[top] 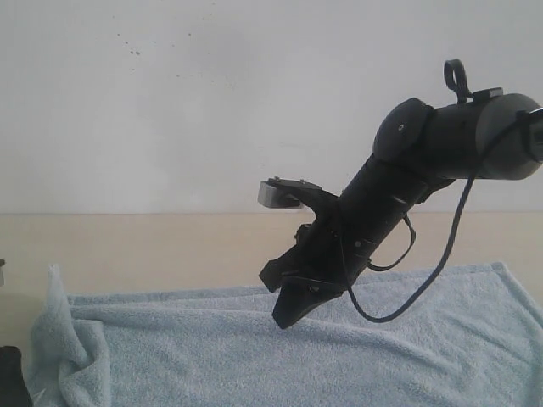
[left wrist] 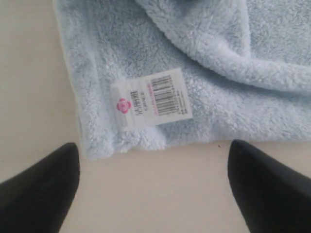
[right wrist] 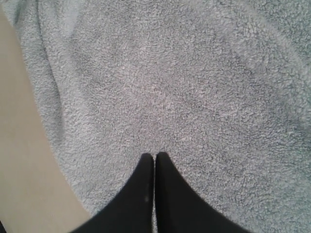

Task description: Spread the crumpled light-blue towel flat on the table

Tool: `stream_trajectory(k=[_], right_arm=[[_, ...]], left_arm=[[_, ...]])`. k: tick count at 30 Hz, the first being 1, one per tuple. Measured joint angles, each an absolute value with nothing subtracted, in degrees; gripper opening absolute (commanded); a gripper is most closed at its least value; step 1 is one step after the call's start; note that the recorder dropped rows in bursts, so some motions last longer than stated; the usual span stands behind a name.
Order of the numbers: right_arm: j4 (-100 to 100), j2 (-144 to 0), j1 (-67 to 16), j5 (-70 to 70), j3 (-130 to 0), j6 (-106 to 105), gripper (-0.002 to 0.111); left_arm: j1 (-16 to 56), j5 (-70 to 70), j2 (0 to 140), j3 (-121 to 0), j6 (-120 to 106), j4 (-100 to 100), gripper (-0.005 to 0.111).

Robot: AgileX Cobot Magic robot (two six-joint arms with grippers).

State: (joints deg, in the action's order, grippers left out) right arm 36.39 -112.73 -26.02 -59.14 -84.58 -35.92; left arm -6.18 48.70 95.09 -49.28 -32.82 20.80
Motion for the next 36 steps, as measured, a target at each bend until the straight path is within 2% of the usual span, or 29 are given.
stream_trajectory(k=[7, 9, 20, 26, 36], right_arm=[[36.5, -112.7, -26.0, -59.1, -84.6, -35.9, 0.0], [36.5, -112.7, -26.0, -59.1, -84.6, -35.9, 0.0], [36.7, -112.7, -26.0, -59.1, -84.6, -35.9, 0.0], [36.7, -112.7, -26.0, -59.1, -84.6, -35.9, 0.0], [36.8, -112.7, -26.0, -59.0, -84.6, -35.9, 0.0]], left_arm=[[-6.2, 36.8, 95.2, -44.5, -37.0, 21.2, 0.077], [-6.2, 35.4, 96.0, -44.4, -37.9, 21.7, 0.072], [-6.2, 36.5, 99.3, -44.3, -46.1, 31.0, 0.005], [-6.2, 43.6, 98.1, -47.1, -41.5, 31.3, 0.004], [-6.2, 62.9, 95.3, -54.9, -24.9, 32.0, 0.004]])
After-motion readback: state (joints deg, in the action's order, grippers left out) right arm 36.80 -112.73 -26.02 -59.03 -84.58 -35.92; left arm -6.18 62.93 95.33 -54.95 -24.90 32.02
